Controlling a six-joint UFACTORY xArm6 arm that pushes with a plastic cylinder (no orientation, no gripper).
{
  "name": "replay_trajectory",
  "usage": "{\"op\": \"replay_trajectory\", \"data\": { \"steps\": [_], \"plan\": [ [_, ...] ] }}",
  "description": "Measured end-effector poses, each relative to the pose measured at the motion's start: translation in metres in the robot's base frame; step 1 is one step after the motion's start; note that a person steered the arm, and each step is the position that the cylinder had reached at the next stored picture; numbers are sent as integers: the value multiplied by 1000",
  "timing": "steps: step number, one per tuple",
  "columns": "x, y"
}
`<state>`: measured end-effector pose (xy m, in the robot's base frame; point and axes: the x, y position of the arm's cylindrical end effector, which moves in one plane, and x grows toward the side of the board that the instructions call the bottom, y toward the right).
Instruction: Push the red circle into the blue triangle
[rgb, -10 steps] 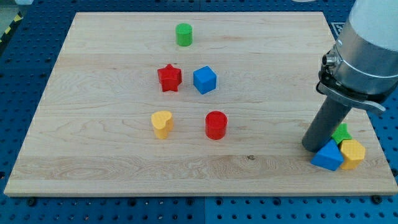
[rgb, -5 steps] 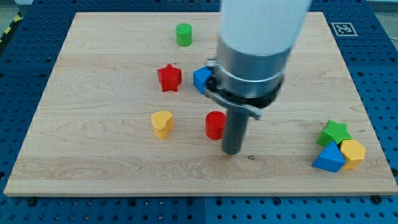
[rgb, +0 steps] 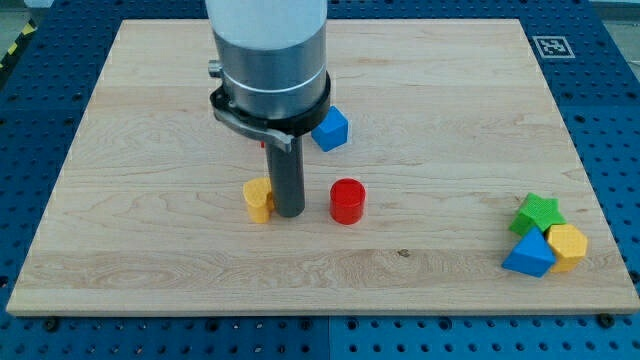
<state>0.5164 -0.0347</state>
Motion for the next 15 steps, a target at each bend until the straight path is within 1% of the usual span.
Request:
{"op": "replay_trajectory", "data": {
  "steps": [1,2,4,5,6,7,8,9,10,11,12,13,15],
  "plan": [
    [0,8],
    [0,32],
    [0,98],
    [0,122],
    [-6,126],
    [-23,139],
    [-22,161],
    [-11,185],
    [-10,192],
    [-26,172],
    [-29,138],
    [-11,134],
    [4,156]
  ]
}}
